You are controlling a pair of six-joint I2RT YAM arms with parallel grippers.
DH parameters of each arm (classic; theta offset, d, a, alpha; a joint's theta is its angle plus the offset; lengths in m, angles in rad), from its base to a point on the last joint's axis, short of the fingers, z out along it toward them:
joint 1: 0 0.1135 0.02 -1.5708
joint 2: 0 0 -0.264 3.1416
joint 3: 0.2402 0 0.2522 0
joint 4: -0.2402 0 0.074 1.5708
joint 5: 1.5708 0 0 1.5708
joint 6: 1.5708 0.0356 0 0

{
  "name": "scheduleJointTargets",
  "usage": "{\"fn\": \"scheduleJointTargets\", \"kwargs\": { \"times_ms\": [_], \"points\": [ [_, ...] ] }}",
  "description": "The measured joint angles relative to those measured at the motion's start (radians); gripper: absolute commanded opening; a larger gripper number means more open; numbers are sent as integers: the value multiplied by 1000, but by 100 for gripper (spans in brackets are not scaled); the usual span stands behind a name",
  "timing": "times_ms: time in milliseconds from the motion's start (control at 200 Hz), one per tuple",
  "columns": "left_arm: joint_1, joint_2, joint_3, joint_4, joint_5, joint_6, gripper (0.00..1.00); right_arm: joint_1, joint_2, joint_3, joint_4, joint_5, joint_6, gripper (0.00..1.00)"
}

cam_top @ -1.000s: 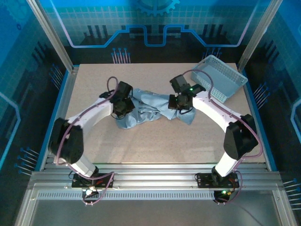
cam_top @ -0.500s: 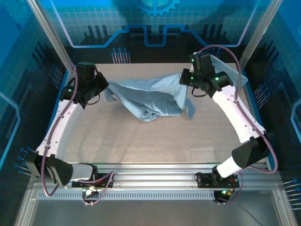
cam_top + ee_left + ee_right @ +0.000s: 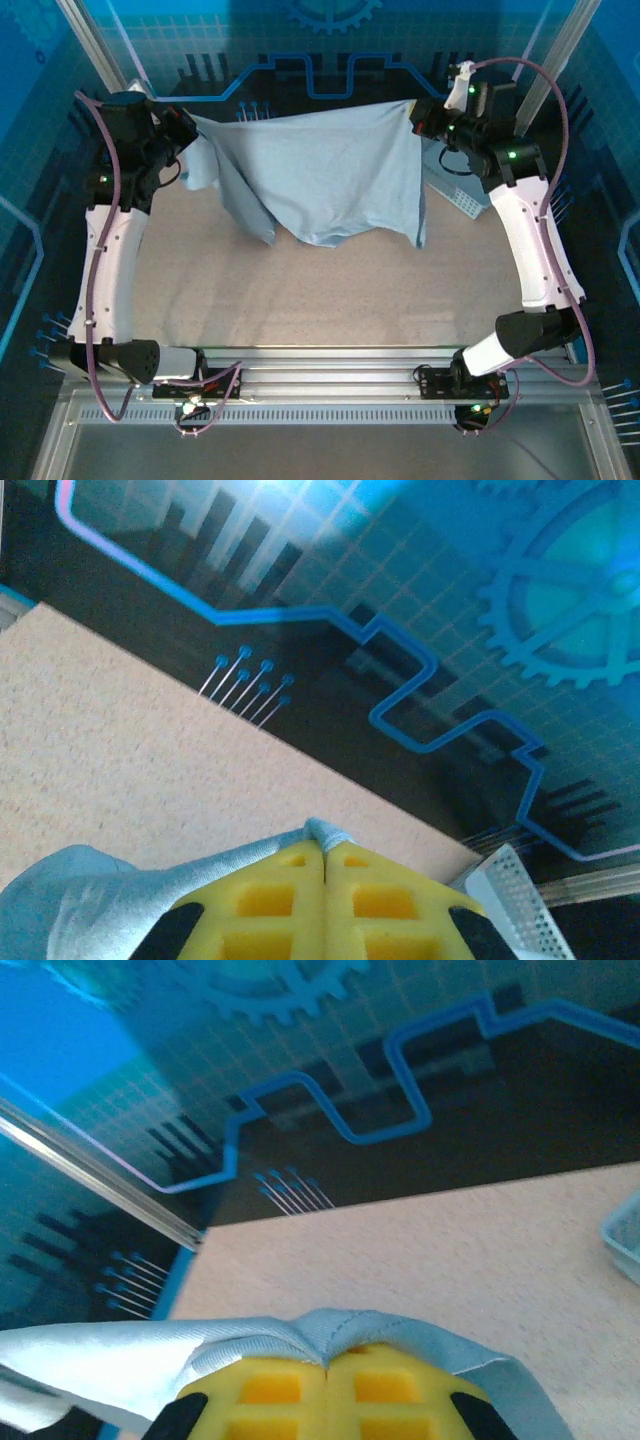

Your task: Fold and stack the t-shirts

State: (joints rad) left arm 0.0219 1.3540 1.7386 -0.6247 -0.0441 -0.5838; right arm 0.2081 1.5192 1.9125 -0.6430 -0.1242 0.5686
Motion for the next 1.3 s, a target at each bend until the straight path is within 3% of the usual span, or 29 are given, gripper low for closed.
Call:
{"fn": "scheduleJointTargets", "kwargs": {
  "times_ms": [520, 770, 950, 1120, 1300],
  "points": [
    [16, -24, 67, 143, 8, 62, 0, -51, 29, 68, 167, -176, 69, 0],
    [16, -233, -29, 242, -6, 96, 0, -51, -187, -135, 275, -176, 79, 0],
    [16, -317, 27, 310, -19, 129, 0, -51, -356, -213, 337, -174, 90, 0],
    [16, -203, 211, 349, -19, 135, 0, -51, -372, -201, 380, -172, 113, 0],
    [16, 84, 369, 373, -11, 111, 0, -51, -193, -103, 354, -153, 125, 0]
  ]
}}
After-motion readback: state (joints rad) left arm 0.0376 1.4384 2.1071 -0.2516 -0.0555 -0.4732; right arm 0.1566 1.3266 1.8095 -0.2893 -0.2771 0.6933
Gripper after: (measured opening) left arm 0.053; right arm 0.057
